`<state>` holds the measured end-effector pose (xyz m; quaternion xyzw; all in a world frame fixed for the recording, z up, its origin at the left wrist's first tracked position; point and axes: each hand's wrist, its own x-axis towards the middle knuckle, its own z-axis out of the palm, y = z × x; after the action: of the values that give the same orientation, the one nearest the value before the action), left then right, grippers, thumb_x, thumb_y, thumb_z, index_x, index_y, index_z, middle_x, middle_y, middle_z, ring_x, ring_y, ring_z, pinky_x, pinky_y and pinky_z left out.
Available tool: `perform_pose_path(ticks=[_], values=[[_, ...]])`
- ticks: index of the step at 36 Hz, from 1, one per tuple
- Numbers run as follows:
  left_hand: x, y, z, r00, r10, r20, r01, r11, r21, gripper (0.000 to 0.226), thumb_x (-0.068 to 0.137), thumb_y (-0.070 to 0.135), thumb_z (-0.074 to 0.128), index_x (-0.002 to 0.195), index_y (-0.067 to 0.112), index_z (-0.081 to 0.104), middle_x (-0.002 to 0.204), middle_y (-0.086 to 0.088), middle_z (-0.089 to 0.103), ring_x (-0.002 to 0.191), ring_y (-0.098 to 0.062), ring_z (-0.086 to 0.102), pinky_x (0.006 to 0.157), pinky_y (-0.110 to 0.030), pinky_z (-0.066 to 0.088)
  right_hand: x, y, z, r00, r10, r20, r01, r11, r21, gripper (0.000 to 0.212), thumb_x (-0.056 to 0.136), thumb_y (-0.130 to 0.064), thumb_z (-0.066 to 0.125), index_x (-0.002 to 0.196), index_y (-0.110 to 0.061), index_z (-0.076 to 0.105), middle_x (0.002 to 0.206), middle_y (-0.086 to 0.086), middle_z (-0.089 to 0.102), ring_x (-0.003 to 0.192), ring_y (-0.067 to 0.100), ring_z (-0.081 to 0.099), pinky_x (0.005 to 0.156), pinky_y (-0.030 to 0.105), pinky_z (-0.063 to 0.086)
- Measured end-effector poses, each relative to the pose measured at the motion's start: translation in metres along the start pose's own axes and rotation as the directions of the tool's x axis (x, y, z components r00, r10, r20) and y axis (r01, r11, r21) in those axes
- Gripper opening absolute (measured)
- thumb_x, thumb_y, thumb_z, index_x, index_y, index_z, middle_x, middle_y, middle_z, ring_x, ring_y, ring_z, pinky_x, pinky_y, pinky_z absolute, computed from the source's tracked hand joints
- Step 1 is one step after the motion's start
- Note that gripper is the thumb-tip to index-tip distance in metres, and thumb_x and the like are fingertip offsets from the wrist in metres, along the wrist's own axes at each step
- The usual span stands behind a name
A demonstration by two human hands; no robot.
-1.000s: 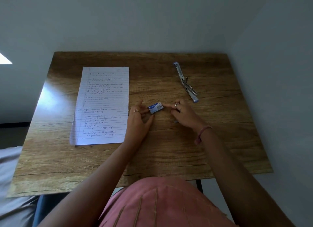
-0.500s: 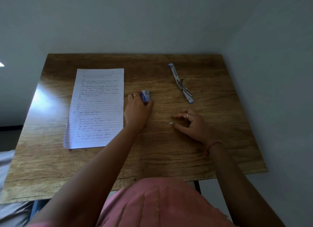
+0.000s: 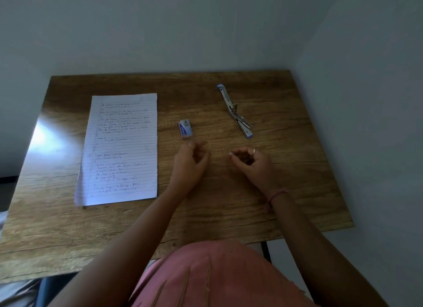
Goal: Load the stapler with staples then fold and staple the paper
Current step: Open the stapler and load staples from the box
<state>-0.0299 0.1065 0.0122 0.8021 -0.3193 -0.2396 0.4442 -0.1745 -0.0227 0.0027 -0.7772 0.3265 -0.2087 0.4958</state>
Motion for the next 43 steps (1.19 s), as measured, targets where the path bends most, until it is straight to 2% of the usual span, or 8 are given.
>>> perform_pose_path(ticks=[4, 11, 15, 19, 23, 29, 38, 43], values=[[-0.011, 0.008, 0.013, 0.975, -0.028, 0.222, 0.052, 0.994, -0.1, 0.033, 0.092, 0.021, 0.062, 0.124, 0.023, 0.059, 0.108, 0.014, 0.066, 0.097, 0.007, 0.06, 0.081, -0.012, 0.051, -0.001, 0.002, 0.002, 0.998, 0.025, -0.053, -0.018, 0.991, 0.135, 0.017, 0.084, -0.016, 0.072, 0.1, -0.018, 0.07, 0.089, -0.004, 0.073, 0.085, 0.009, 0.07, 0.073, 0.022, 0.057], [-0.016, 0.017, 0.025, 0.974, -0.036, 0.225, 0.104, 0.949, -0.299, 0.031, 0.092, 0.013, 0.063, 0.122, 0.021, 0.062, 0.1, 0.022, 0.065, 0.092, 0.018, 0.06, 0.073, -0.002, 0.044, -0.005, -0.001, 0.0, 1.0, -0.01, -0.017, 0.013, 0.988, 0.154, 0.02, 0.08, -0.027, 0.07, 0.095, -0.04, 0.069, 0.092, -0.013, 0.073, 0.085, 0.005, 0.069, 0.071, 0.017, 0.053], [-0.019, 0.019, 0.031, 0.969, -0.053, 0.241, 0.157, 0.886, -0.437, 0.029, 0.092, 0.011, 0.061, 0.105, 0.036, 0.065, 0.103, 0.015, 0.07, 0.1, 0.004, 0.064, 0.082, -0.014, 0.051, -0.005, -0.004, -0.003, 0.999, -0.031, 0.007, 0.03, 0.99, 0.135, 0.021, 0.08, -0.029, 0.068, 0.094, -0.044, 0.068, 0.088, -0.017, 0.071, 0.08, 0.001, 0.067, 0.068, 0.013, 0.051], [-0.021, 0.022, 0.039, 0.935, -0.143, 0.326, 0.321, 0.734, -0.598, 0.026, 0.095, 0.006, 0.054, 0.109, 0.023, 0.068, 0.112, -0.001, 0.072, 0.109, -0.015, 0.066, 0.094, -0.031, 0.052, -0.003, -0.002, -0.004, 0.998, -0.065, 0.024, 0.062, 0.992, 0.105, 0.021, 0.082, -0.023, 0.068, 0.102, -0.031, 0.069, 0.09, -0.015, 0.071, 0.086, 0.002, 0.067, 0.072, 0.016, 0.052], [-0.02, 0.027, 0.044, 0.914, -0.164, 0.37, 0.395, 0.564, -0.725, 0.02, 0.097, 0.006, 0.05, 0.106, 0.009, 0.068, 0.111, -0.009, 0.072, 0.109, -0.02, 0.066, 0.092, -0.029, 0.053, -0.004, 0.002, -0.007, 0.995, -0.099, 0.025, 0.096, 0.991, 0.096, 0.024, 0.084, -0.014, 0.069, 0.108, -0.02, 0.07, 0.103, 0.001, 0.066, 0.095, 0.011, 0.065, 0.082, 0.024, 0.054], [-0.017, 0.028, 0.051, 0.905, -0.196, 0.378, 0.425, 0.457, -0.781, 0.02, 0.098, 0.01, 0.05, 0.103, 0.001, 0.067, 0.104, -0.011, 0.073, 0.103, -0.019, 0.068, 0.081, -0.024, 0.055, 0.0, -0.002, -0.011, 0.994, -0.105, 0.022, 0.102, 0.99, 0.094, 0.029, 0.084, -0.007, 0.069, 0.109, -0.022, 0.067, 0.105, -0.014, 0.054, 0.09, -0.006, 0.06, 0.08, 0.013, 0.049], [0.01, 0.034, 0.054, 0.881, -0.192, 0.433, 0.46, 0.563, -0.687, 0.021, 0.097, 0.023, 0.054, 0.101, 0.012, 0.071, 0.102, -0.006, 0.074, 0.095, -0.015, 0.07, 0.077, -0.024, 0.055, 0.01, -0.002, -0.026, 0.984, -0.167, -0.066, 0.17, 0.985, 0.042, 0.025, 0.086, -0.01, 0.069, 0.111, -0.01, 0.07, 0.099, -0.004, 0.066, 0.09, 0.003, 0.065, 0.076, 0.018, 0.053], [0.047, 0.039, 0.049, 0.943, -0.278, 0.182, 0.331, 0.739, -0.586, 0.023, 0.094, 0.017, 0.058, 0.117, 0.013, 0.059, 0.112, -0.007, 0.067, 0.099, -0.015, 0.067, 0.082, -0.026, 0.055, 0.023, -0.001, -0.037, 0.978, -0.041, -0.204, 0.067, 0.99, 0.123, 0.029, 0.084, -0.012, 0.072, 0.111, -0.018, 0.066, 0.096, -0.008, 0.069, 0.088, 0.005, 0.066, 0.075, 0.022, 0.055]])
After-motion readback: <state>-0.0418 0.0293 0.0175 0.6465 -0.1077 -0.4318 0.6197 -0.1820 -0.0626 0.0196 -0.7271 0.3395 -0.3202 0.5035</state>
